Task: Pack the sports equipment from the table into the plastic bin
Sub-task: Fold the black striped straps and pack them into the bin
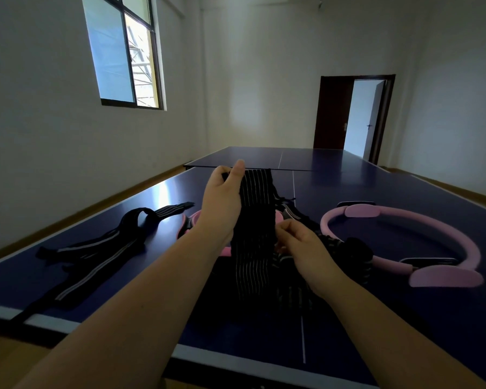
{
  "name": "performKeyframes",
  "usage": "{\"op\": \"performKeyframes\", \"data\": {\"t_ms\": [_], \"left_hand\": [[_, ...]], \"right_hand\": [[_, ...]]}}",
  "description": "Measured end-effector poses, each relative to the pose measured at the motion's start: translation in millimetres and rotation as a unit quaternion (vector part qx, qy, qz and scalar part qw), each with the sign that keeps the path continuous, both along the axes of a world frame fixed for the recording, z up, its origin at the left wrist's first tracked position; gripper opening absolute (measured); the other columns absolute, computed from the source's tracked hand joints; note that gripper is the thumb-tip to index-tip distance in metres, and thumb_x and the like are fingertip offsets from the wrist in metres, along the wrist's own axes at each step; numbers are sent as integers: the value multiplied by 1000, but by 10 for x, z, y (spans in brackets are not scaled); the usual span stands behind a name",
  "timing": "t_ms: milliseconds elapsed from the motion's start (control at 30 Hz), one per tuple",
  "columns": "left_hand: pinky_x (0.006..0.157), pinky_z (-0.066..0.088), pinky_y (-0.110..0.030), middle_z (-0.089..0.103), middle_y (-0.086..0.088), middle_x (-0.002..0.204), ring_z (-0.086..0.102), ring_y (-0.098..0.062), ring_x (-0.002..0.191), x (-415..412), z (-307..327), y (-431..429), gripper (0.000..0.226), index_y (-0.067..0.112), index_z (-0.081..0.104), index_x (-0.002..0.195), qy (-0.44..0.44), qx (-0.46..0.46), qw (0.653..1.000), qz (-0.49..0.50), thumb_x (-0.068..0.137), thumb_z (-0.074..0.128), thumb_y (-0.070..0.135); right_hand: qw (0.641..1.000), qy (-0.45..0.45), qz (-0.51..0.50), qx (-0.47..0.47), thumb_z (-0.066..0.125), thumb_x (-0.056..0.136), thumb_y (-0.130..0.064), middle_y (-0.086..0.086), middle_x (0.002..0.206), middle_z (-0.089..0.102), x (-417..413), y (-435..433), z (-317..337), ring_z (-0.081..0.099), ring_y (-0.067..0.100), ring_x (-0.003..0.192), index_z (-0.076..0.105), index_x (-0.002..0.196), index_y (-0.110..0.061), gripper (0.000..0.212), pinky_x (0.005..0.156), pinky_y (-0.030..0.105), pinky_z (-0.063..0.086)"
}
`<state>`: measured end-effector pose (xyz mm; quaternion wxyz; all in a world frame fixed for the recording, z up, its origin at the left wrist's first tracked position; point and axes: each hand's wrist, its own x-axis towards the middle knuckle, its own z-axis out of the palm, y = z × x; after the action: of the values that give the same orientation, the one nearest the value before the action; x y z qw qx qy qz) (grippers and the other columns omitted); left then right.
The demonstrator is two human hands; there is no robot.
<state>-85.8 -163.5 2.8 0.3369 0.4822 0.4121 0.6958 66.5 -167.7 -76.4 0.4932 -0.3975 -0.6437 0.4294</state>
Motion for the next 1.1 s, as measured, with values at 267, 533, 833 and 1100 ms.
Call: {"op": "performKeyframes", "data": {"t_ms": [267, 533, 833, 1100], "left_hand": [[67, 48, -39, 53, -4, 77, 52, -19, 70, -87, -65, 181, 36, 7, 53, 91, 12, -52, 996, 66, 98, 56, 42], [60, 52, -29, 68, -11, 104, 66, -20, 79, -108, -185, 57, 35, 17, 59, 116, 90, -185, 974, -91, 100, 50, 47], [62, 55, -20, 74, -3, 100, 73, -11, 80, -50, -196, -54, 22, 14, 63, 117, 70, -130, 972, -184, 97, 62, 22], [80, 60, -34, 73, -6, 108, 72, -22, 97, -33, -42, -77, 27, 13, 61, 121, -35, -23, 995, -89, 98, 61, 27]], "right_hand": [[992, 82, 62, 72, 60, 96, -7, 4, 128, 65, -46, -165, 105, 66, 19, 113, 42, 139, -42, 59, 97, 40, 54], [989, 119, -6, 82, 62, 86, 13, 6, 110, 74, -99, -119, 238, 70, 18, 105, 55, 131, -24, 59, 89, 33, 58], [980, 194, -7, 49, 59, 91, 10, 12, 114, 71, -150, -50, 270, 70, 26, 103, 46, 122, -31, 53, 82, 37, 60], [1000, -27, 12, -3, 79, 77, -7, 3, 112, 68, -136, 6, 50, 69, 14, 99, 59, 119, -29, 51, 90, 33, 57]]}}
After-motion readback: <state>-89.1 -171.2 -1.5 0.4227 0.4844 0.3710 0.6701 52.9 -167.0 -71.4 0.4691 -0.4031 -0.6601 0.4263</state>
